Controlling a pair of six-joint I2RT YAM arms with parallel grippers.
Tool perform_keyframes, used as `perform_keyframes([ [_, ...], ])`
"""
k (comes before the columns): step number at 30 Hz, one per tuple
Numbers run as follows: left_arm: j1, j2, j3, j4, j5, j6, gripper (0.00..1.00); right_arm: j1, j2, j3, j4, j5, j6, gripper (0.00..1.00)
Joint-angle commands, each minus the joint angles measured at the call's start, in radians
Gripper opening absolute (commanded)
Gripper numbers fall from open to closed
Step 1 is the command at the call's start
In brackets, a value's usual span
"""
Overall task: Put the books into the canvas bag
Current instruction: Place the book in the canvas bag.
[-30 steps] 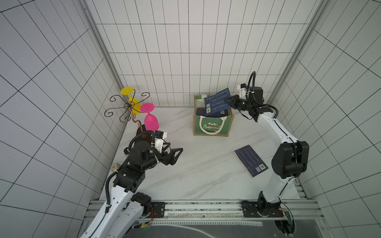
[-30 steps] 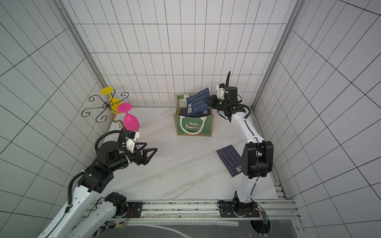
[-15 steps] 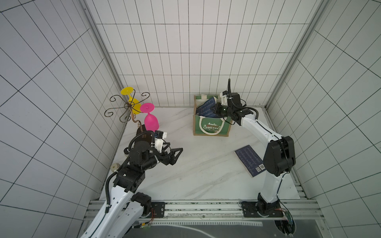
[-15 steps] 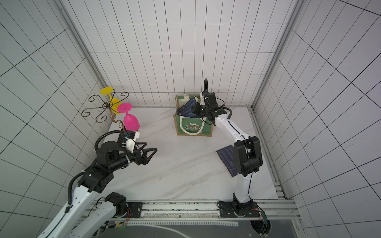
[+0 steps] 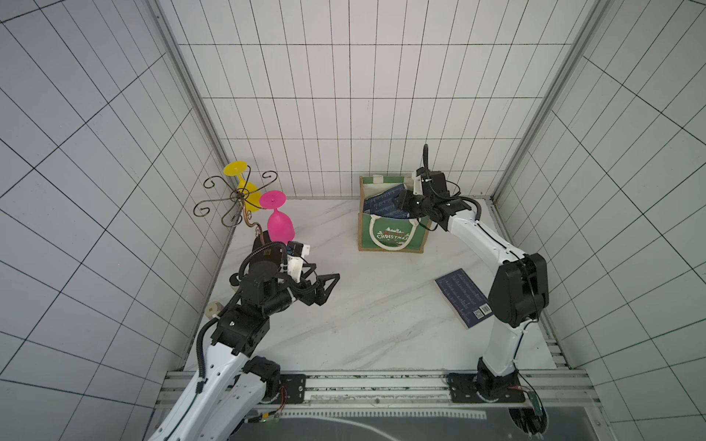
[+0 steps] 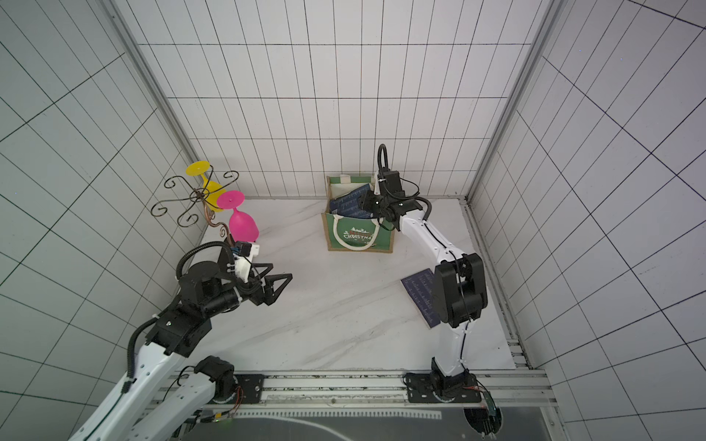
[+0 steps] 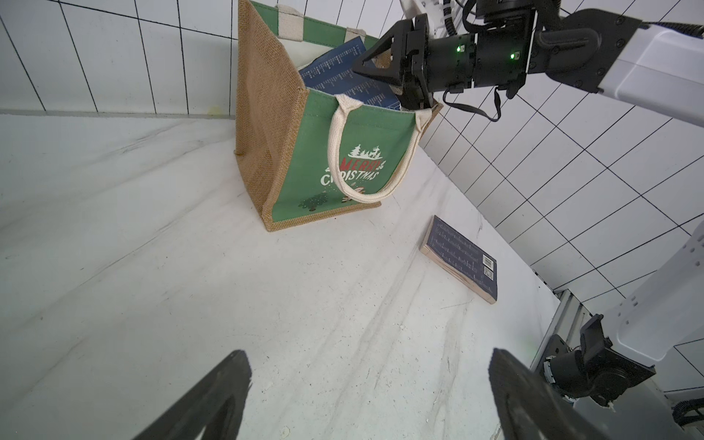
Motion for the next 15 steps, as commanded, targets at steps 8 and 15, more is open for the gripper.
perform_keyframes([
  [8, -0.122, 0.056, -0.005, 0.026, 0.006, -0.002, 0.97, -0.049, -0.366, -0.156, -0.023, 0.058, -0.087, 0.80],
  [15, -0.341, 0.121, -0.014, 0.053, -0.109, -0.071, 0.97, -0.242, -0.668, -0.554, -0.025, 0.087, -0.074, 0.98],
])
